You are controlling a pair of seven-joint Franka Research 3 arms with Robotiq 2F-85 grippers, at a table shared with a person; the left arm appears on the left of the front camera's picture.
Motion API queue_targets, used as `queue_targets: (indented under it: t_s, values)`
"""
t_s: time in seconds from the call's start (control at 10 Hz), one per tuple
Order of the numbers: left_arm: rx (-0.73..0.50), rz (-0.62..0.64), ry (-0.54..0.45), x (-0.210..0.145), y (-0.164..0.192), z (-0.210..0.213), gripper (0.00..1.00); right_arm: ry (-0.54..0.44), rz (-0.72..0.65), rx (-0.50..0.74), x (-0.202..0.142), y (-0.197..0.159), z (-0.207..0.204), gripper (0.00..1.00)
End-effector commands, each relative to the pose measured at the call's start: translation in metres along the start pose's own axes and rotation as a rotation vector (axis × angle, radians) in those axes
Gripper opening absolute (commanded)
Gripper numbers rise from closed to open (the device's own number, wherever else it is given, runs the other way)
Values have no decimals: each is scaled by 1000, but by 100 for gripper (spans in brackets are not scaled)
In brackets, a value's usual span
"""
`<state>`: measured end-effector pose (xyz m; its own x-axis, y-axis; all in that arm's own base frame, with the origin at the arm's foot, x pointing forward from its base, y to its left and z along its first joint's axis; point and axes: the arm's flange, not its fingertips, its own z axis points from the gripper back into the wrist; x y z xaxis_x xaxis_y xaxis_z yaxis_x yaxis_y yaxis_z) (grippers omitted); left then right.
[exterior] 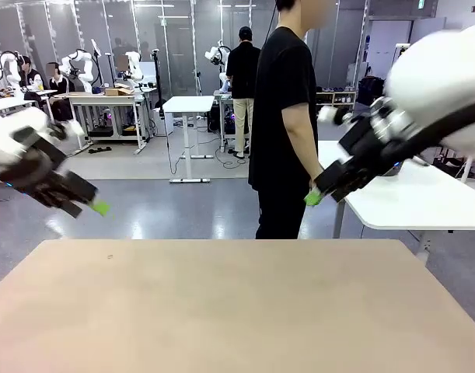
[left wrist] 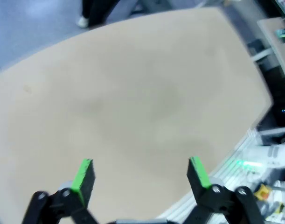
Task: Fold the towel.
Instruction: Grab the top end of the 100 cm Hotel Towel extended by the human.
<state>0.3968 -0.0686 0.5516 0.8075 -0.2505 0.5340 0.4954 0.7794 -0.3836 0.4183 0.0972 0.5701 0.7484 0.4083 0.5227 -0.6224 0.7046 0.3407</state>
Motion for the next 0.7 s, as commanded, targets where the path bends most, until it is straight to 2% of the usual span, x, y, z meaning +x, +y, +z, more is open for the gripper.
queue_targets:
  t_s: [0.0, 0.1, 0.2, 0.3, 0.4, 0.5, 0.6]
  values:
    - [-269, 182, -22, -16, 57, 78, 100, -19, -202, 195, -28, -64, 53, 100]
    - [-347, 193, -45, -26, 70, 98, 100, -27, -241, 255, -40, -76, 67, 100]
    - [-461, 243, -82, -51, 106, 133, 100, -88, -304, 349, -67, -105, 98, 100]
    - [-490, 313, -111, -70, 131, 154, 100, -155, -337, 396, -88, -123, 117, 100]
    - [-584, 347, -176, -100, 165, 171, 100, -271, -374, 494, -123, -149, 140, 100]
    - [-597, 396, -214, -118, 184, 179, 100, -348, -403, 550, -149, -166, 154, 100]
    - [-638, 412, -262, -139, 202, 189, 100, -384, -415, 573, -169, -176, 164, 100]
